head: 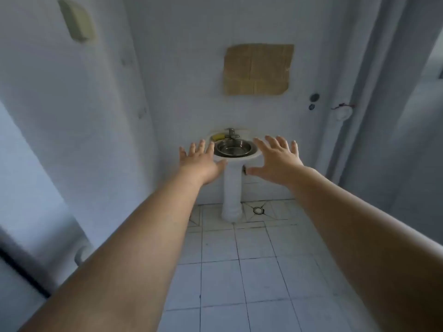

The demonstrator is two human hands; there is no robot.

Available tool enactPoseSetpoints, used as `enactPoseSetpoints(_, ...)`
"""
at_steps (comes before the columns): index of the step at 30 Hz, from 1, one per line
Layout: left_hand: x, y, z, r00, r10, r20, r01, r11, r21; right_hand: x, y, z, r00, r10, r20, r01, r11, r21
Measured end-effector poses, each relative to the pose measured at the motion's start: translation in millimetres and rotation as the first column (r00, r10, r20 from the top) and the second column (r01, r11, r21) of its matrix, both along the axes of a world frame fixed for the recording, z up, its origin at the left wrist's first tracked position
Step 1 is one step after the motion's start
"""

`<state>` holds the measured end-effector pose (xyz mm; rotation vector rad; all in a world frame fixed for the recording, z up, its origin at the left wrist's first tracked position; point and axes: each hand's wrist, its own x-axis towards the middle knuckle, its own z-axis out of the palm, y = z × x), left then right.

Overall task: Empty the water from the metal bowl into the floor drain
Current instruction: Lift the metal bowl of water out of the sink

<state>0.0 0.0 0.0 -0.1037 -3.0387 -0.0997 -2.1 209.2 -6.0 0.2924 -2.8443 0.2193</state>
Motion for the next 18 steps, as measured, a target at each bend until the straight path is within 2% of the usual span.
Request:
enactPoseSetpoints(6,-50,6,-29,0.999,-0.012,0.041,0.014,0.999,-0.045,-40,8,-25,0.999,-0.013,0.034,0.012,0.999,0.033)
enactPoseSetpoints(18,-203,43,-70,0.998,0.038,0.058,-0.036,0.999,-0.038,-218,52,-67,0.997,0.034,0.07,-0.037,0.998,0.049)
